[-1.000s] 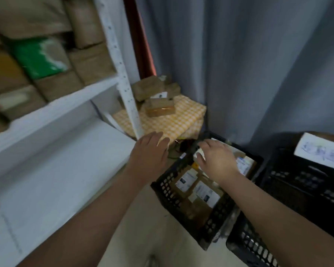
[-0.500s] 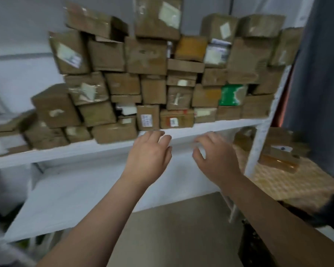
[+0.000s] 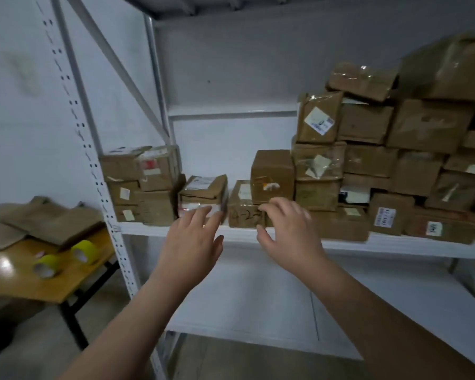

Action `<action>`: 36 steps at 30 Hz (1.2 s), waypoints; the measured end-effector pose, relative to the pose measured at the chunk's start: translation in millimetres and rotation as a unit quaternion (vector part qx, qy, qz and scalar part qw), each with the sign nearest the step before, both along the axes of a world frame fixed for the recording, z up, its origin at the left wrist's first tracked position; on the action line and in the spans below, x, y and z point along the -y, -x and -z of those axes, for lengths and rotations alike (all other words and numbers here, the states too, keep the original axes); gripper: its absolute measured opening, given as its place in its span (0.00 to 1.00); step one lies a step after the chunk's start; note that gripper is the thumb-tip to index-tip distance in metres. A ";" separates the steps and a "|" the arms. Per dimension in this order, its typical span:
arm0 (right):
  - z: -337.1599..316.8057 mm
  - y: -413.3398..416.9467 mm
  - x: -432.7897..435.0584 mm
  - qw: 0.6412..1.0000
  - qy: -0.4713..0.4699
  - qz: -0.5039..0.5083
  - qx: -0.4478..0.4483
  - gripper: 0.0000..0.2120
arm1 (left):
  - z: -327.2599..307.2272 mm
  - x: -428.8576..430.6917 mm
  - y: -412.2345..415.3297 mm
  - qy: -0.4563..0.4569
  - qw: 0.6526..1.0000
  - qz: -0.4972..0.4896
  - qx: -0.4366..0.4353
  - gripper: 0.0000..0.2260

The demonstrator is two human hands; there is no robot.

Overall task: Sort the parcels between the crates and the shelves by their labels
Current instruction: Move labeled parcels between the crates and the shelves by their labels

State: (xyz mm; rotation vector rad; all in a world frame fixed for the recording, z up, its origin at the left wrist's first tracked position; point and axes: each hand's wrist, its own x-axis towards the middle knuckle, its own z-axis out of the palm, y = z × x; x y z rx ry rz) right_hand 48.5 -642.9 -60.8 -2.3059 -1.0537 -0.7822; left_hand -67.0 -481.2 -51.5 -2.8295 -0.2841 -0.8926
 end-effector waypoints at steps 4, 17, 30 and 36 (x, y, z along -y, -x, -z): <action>4.0 -18.4 -53.8 1.000 0.020 0.009 -0.006 0.22 | 4.1 -48.1 -7.9 0.005 1.000 -0.018 -0.020 0.21; -0.6 -140.2 -45.2 0.985 -0.028 0.171 -0.022 0.32 | -10.8 -46.6 -199.2 0.017 0.992 0.122 -0.004 0.33; 3.7 -142.1 -66.8 0.959 -0.277 0.029 -0.054 0.28 | 15.2 -58.9 -243.6 0.282 0.922 0.261 0.045 0.26; -1.5 -133.3 -80.4 0.939 -0.341 0.023 -0.029 0.27 | 11.6 -65.7 -219.4 0.543 0.742 0.356 0.168 0.14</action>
